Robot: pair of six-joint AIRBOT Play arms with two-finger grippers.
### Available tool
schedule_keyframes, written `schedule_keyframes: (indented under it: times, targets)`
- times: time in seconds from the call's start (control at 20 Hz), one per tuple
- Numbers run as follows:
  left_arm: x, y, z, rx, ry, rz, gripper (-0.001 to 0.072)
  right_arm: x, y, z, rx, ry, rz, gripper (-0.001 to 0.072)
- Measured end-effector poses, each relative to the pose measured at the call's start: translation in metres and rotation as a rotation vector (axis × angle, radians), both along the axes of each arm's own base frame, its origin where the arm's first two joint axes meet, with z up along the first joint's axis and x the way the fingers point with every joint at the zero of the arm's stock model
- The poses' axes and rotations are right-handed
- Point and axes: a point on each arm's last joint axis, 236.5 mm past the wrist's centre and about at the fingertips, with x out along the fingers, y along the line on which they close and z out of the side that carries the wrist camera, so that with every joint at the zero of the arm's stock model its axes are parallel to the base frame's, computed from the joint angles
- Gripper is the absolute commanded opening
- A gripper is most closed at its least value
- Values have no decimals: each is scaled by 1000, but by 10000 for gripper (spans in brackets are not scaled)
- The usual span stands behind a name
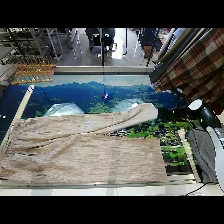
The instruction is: Fold the clothes and pants, and hang the long-sleeved shirts on hangers.
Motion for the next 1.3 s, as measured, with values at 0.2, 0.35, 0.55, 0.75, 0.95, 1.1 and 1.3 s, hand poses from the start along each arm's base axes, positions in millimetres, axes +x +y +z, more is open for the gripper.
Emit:
schedule_keyframes:
  times: [0.2, 0.35, 0.55, 0.75, 0.95, 1.1, 1.3]
  targets:
    - [-25, 15, -5, 25, 58, 43, 363, -47, -27, -33, -131, 183, 16, 13]
    - [-31, 18, -6, 29, 73, 54, 364, -65, -49, -44, -201, 251, -6, 62]
    - [-38, 12, -15, 3, 93, 59, 560, -81, -60, -49, -226, 311, -14, 514]
    - [-48, -6, -33, -56, 125, 53, 596, -117, -59, -57, -166, 419, -38, 514]
    - [-55, -21, -41, -88, 139, 31, 596, -178, -51, -65, 4, 549, -85, 504]
    - [-59, -24, -48, -91, 140, 33, 596, -219, -45, -62, 121, 606, -97, 498]
    - [-60, -22, -58, -73, 134, 45, 595, -255, -32, -62, 212, 638, -40, 398]
